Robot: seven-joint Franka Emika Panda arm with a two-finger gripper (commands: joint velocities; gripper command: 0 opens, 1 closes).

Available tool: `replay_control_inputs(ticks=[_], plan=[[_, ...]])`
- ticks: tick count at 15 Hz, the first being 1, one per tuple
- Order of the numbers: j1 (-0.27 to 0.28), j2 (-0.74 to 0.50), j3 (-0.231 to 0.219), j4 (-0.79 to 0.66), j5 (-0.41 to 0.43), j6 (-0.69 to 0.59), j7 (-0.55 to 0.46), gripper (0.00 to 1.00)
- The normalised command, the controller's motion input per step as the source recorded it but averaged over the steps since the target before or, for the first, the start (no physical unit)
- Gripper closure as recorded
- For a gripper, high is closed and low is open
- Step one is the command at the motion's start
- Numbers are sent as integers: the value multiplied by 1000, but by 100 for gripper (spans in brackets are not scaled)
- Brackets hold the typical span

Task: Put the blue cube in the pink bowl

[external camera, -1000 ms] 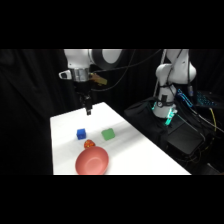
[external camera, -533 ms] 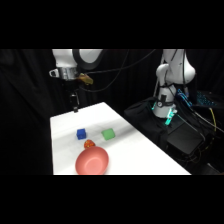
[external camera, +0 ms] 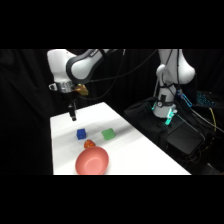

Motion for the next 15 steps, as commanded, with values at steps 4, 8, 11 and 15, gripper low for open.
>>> replay_control_inputs(ticks=[4,8,11,15], plan=[[-45,208,18,227,38,56,-44,0],[-27,150,17,148,27,100,-5,0],[-9,102,18,74,24,135,24,0],[11,82,-14,29,5,189,88,0]])
